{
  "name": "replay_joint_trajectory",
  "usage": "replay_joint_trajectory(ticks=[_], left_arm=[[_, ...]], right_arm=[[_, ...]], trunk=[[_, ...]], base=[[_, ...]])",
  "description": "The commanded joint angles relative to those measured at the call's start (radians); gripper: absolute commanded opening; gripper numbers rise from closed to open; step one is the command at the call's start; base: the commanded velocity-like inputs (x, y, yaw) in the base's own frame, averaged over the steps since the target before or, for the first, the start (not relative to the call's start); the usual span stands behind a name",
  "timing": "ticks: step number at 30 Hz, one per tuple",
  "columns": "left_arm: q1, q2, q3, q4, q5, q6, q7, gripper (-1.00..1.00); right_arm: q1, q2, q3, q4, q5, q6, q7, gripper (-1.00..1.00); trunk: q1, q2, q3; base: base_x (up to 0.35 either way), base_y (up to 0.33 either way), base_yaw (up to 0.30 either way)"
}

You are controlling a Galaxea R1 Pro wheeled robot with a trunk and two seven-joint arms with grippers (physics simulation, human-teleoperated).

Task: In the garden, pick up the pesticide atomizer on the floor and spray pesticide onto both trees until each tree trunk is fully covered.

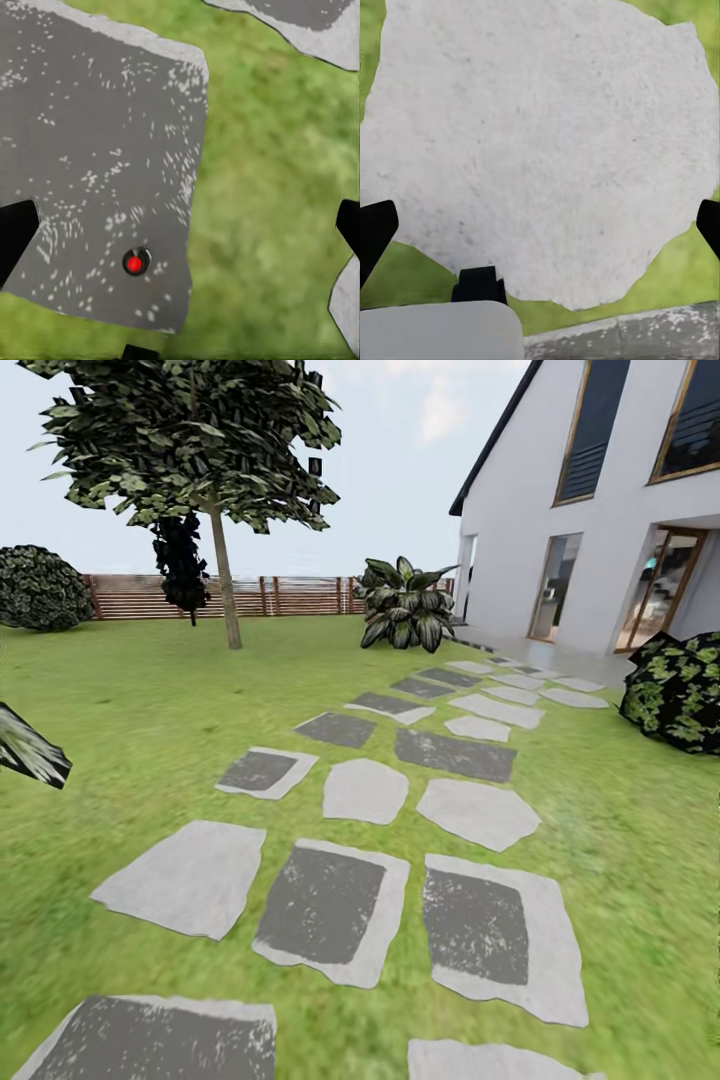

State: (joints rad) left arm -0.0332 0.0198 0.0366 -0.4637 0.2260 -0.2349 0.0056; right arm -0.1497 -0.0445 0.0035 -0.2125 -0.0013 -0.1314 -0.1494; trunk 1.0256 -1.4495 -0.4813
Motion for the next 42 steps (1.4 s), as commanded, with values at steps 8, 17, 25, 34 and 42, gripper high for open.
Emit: replay_joint_trajectory(ticks=[8,17,25,34,42], left_arm=[[-0.001,0.000,-0.003,0.000,0.007,-0.003,0.001,1.00],[-0.001,0.000,-0.002,0.000,0.007,-0.003,0.001,1.00],[-0.001,0.000,-0.001,0.000,0.007,-0.003,0.001,1.00],[-0.001,0.000,-0.001,0.000,0.007,-0.003,0.001,1.00],[-0.001,0.000,-0.001,0.000,0.007,-0.003,0.001,1.00]], right_arm=[[-0.001,0.000,0.000,0.001,0.000,-0.004,-0.002,1.00],[-0.001,0.000,0.000,0.001,0.000,-0.004,-0.002,1.00],[-0.001,0.000,0.000,0.001,0.000,-0.004,-0.002,1.00],[-0.001,-0.001,0.000,0.001,0.000,-0.003,-0.002,1.00],[-0.001,-0.001,0.000,0.001,0.000,-0.004,-0.002,1.00]], trunk=[[-0.001,-0.001,-0.001],[-0.001,-0.001,-0.001],[-0.001,-0.001,-0.001],[-0.001,-0.001,-0.001],[-0.001,-0.001,-0.001]], base=[[-0.251,0.005,0.000],[-0.036,0.000,0.121],[-0.008,0.011,0.159],[-0.169,0.121,0.011],[-0.206,0.017,0.001]])
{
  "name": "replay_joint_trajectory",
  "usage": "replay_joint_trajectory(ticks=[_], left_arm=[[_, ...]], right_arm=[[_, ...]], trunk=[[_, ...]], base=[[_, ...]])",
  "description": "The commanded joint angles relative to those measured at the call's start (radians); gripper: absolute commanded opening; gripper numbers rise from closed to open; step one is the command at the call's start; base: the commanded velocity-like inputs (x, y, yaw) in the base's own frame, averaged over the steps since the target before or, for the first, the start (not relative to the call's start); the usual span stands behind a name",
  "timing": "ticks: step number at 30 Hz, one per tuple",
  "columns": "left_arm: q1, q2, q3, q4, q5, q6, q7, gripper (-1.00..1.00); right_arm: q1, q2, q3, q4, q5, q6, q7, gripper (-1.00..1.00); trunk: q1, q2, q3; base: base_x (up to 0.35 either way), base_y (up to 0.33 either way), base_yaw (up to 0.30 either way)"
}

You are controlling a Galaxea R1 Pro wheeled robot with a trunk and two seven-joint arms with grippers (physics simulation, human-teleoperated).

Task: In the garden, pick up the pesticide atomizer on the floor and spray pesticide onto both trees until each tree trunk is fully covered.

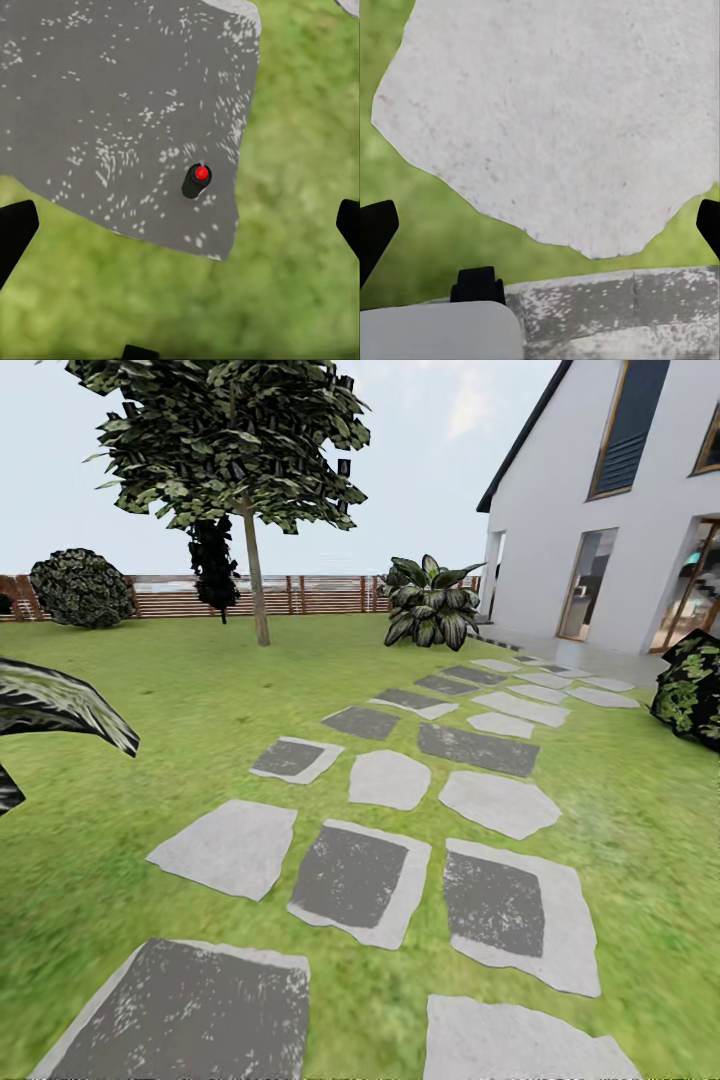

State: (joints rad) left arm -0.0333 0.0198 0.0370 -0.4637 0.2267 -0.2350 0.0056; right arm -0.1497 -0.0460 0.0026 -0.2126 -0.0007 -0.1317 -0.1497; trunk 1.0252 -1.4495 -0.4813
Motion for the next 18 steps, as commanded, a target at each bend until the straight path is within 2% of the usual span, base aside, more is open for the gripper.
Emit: replay_joint_trajectory(ticks=[1,5,7,8,9,10,14,17,18], left_arm=[[0.000,0.000,-0.001,0.000,0.006,-0.003,0.001,1.00],[0.000,0.000,-0.004,0.000,0.006,-0.003,0.001,1.00],[0.000,0.000,-0.005,0.000,0.006,-0.003,0.001,1.00],[0.000,0.000,-0.007,-0.002,0.006,-0.003,0.001,1.00],[0.000,0.000,-0.007,-0.002,0.006,-0.003,0.001,1.00],[0.000,0.000,-0.007,-0.003,0.007,-0.003,0.001,1.00],[0.000,0.000,-0.007,-0.006,0.007,-0.003,0.001,1.00],[0.000,0.000,-0.007,-0.010,0.008,-0.003,0.001,1.00],[0.000,0.000,-0.007,-0.012,0.008,-0.003,0.001,1.00]], right_arm=[[-0.001,0.000,0.000,0.001,0.000,-0.003,-0.002,1.00],[-0.001,-0.005,0.001,-0.001,0.001,-0.004,-0.005,1.00],[-0.001,-0.020,0.000,-0.002,0.002,-0.006,-0.013,1.00],[-0.001,-0.143,-0.004,-0.021,0.000,-0.048,-0.099,1.00],[-0.001,-0.183,-0.005,-0.031,-0.001,-0.060,-0.135,1.00],[-0.001,-0.270,-0.007,-0.053,-0.002,-0.080,-0.216,1.00],[-0.001,-0.479,-0.015,-0.080,-0.005,-0.102,-0.386,1.00],[-0.001,-0.646,-0.054,-0.087,-0.006,-0.109,-0.484,1.00],[-0.001,-0.757,-0.110,-0.084,-0.006,-0.112,-0.526,1.00]], trunk=[[0.000,0.000,-0.001],[0.000,0.000,-0.001],[0.000,0.000,-0.001],[0.000,0.000,-0.001],[0.000,0.000,-0.001],[0.000,0.000,-0.001],[0.000,0.000,-0.001],[0.000,0.000,-0.001],[0.000,0.000,-0.001]], base=[[-0.043,0.003,0.000],[-0.017,0.001,0.000],[-0.006,0.000,0.000],[-0.002,0.000,0.000],[-0.002,0.000,0.000],[0.000,0.000,0.000],[0.000,0.000,0.000],[0.000,0.000,0.000],[0.000,0.000,0.000]])
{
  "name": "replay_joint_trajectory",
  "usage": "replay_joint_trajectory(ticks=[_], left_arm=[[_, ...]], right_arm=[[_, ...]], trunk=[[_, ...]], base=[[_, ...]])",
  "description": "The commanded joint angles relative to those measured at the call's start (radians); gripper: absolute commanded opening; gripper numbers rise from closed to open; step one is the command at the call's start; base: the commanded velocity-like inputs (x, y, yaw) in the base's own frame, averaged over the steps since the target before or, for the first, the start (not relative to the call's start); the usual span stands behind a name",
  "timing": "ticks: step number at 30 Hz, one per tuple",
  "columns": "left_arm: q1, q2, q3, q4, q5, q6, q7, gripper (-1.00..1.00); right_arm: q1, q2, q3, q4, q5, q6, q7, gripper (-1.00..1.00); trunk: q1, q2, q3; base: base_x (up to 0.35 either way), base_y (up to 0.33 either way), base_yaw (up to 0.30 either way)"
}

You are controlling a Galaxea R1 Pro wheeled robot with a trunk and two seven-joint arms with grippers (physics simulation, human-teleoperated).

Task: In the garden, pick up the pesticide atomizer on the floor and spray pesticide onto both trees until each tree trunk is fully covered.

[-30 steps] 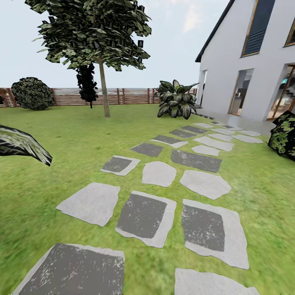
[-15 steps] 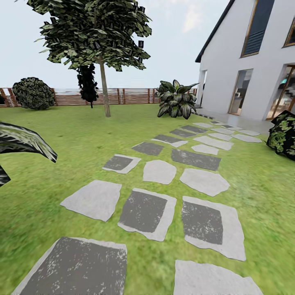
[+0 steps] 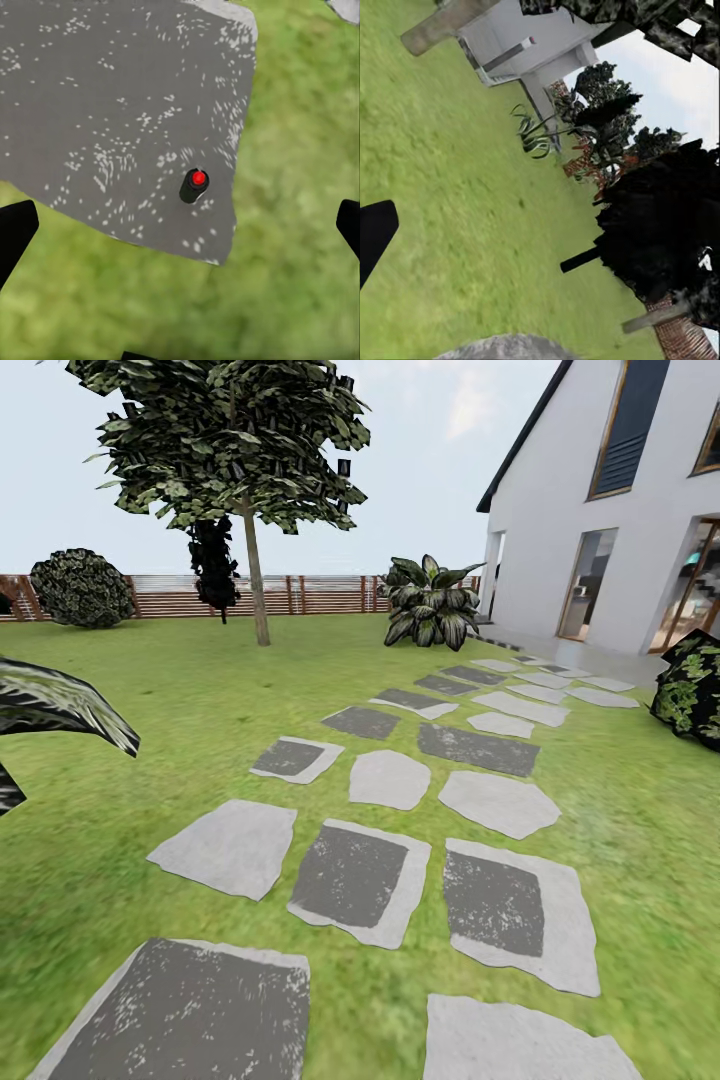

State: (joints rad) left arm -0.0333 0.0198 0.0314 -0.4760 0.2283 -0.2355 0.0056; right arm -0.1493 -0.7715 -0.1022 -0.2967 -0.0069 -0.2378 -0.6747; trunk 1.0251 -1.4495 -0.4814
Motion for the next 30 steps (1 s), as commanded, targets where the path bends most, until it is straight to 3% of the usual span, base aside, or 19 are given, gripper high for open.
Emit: replay_joint_trajectory(ticks=[1,2,4,6,7,10,12,16,23,30], left_arm=[[0.000,0.000,-0.001,0.000,0.006,-0.003,0.001,1.00],[0.000,0.000,-0.002,-0.001,0.006,-0.003,0.001,1.00],[0.000,-0.001,-0.003,-0.002,0.006,-0.003,0.001,1.00],[0.000,-0.002,-0.005,-0.003,0.006,-0.004,0.001,1.00],[0.000,-0.004,-0.008,-0.059,0.004,-0.081,0.001,1.00],[0.000,-0.005,-0.009,-0.146,-0.004,-0.096,0.002,1.00],[-0.001,-0.010,-0.010,-0.248,-0.031,-0.090,0.003,1.00],[-0.004,-0.015,-0.011,-0.336,-0.073,-0.057,0.004,1.00],[-0.007,-0.018,-0.010,-0.350,-0.100,-0.042,0.004,1.00],[-0.056,-0.018,-0.009,-0.346,-0.101,-0.045,0.005,1.00]], right_arm=[[-0.001,-0.032,-0.005,0.000,0.000,-0.006,-0.001,1.00],[-0.001,-0.131,-0.081,0.014,0.000,-0.007,-0.027,1.00],[-0.001,-0.209,-0.163,0.036,0.000,-0.009,-0.042,1.00],[-0.001,-0.260,-0.226,0.057,0.002,-0.011,-0.051,1.00],[-0.001,-0.336,-0.318,0.091,0.005,-0.012,-0.064,1.00],[-0.001,-0.344,-0.327,0.093,0.005,-0.012,-0.065,1.00],[-0.002,-0.347,-0.331,0.094,0.005,-0.012,-0.066,1.00],[-0.002,-0.349,-0.334,0.094,0.004,-0.012,-0.066,1.00],[-0.002,-0.341,-0.336,0.094,0.004,-0.012,-0.066,1.00],[-0.002,-0.304,-0.336,0.094,0.004,-0.012,-0.065,1.00]], trunk=[[0.000,-0.001,-0.001],[0.000,-0.001,-0.001],[0.000,-0.001,-0.001],[0.000,-0.001,-0.001],[0.000,-0.001,-0.001],[0.000,-0.001,-0.001],[0.000,-0.001,-0.001],[0.000,-0.001,-0.001],[0.000,-0.001,-0.001],[0.000,-0.001,-0.001]], base=[[0.000,0.000,0.000],[0.000,0.000,0.000],[0.000,0.000,0.000],[0.000,0.000,0.000],[0.000,0.000,0.000],[0.000,0.000,0.000],[0.000,0.000,0.000],[0.000,0.000,0.000],[0.000,0.000,0.000],[0.000,0.000,0.000]])
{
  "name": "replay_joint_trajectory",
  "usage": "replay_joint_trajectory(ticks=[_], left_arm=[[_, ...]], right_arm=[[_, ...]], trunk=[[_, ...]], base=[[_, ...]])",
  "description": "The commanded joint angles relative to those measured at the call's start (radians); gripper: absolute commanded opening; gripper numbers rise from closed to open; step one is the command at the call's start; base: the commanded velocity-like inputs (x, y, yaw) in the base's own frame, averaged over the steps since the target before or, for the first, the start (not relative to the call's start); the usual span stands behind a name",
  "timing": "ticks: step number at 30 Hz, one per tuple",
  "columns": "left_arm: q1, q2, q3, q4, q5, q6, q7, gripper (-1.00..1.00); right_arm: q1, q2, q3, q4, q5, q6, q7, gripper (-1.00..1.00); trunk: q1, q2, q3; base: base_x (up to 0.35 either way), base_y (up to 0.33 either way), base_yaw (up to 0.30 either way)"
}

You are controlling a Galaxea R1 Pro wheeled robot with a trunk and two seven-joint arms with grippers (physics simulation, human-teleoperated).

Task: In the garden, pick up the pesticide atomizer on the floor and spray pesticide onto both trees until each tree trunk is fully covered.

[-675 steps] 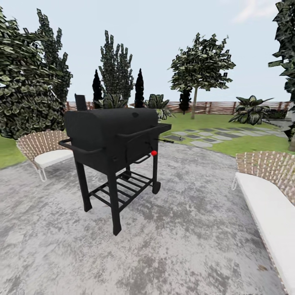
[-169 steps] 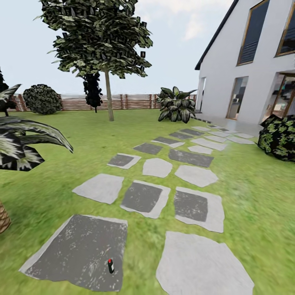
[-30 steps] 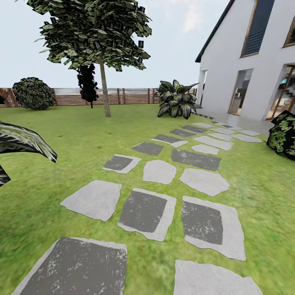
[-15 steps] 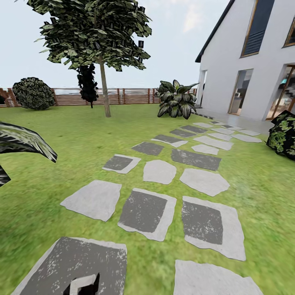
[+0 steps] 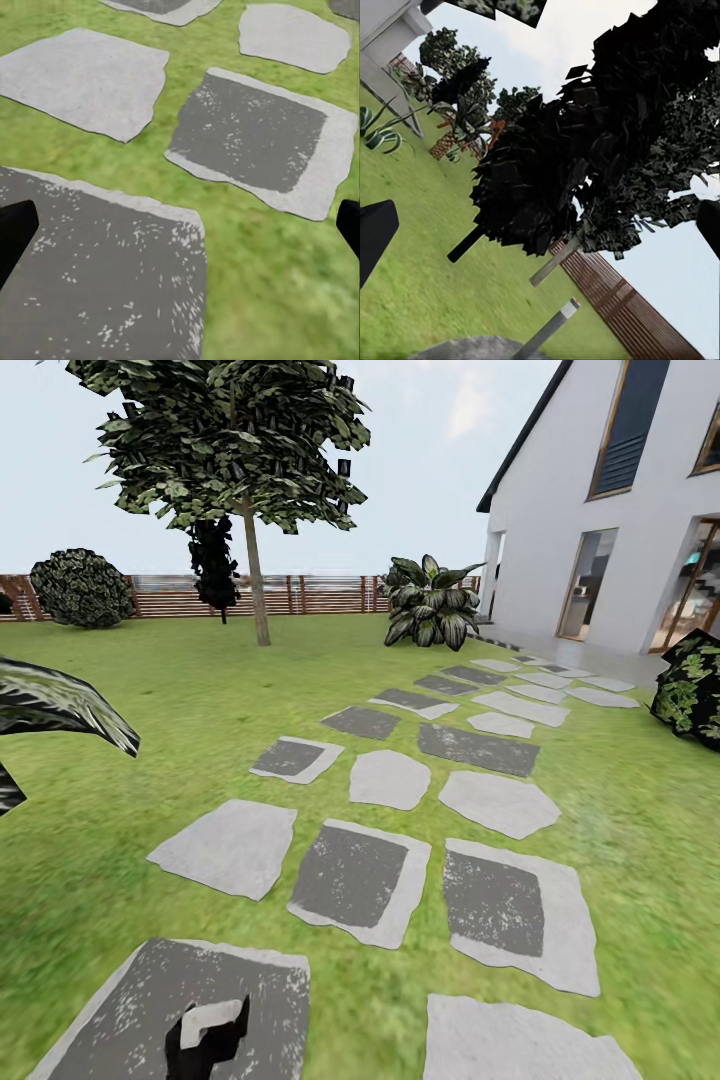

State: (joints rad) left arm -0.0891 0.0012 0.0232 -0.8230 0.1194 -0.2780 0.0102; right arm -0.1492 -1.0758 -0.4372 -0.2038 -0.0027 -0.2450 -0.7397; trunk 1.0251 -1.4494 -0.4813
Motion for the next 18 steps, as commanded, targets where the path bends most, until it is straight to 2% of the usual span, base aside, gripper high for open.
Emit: replay_joint_trajectory(ticks=[1,9,11,18], left_arm=[[-0.011,-0.002,-0.001,0.039,0.006,-0.006,0.001,1.00],[-0.029,-0.015,-0.002,0.115,-0.003,-0.046,0.001,1.00],[-0.031,-0.016,-0.002,0.122,-0.005,-0.054,0.001,1.00],[-0.032,-0.016,-0.001,0.112,-0.005,-0.058,0.007,1.00]], right_arm=[[-0.002,0.005,-0.001,0.002,0.000,-0.005,0.000,1.00],[-0.002,0.028,-0.001,0.003,0.000,-0.005,0.000,1.00],[-0.002,0.039,-0.001,0.003,0.000,-0.005,0.000,1.00],[-0.002,0.044,-0.002,0.004,0.001,-0.005,-0.001,1.00]], trunk=[[0.000,-0.001,-0.001],[0.000,-0.001,-0.001],[0.000,-0.001,-0.001],[0.000,-0.001,-0.001]], base=[[0.000,0.000,0.000],[0.000,0.000,0.000],[0.000,0.000,0.000],[0.000,0.000,0.000]])
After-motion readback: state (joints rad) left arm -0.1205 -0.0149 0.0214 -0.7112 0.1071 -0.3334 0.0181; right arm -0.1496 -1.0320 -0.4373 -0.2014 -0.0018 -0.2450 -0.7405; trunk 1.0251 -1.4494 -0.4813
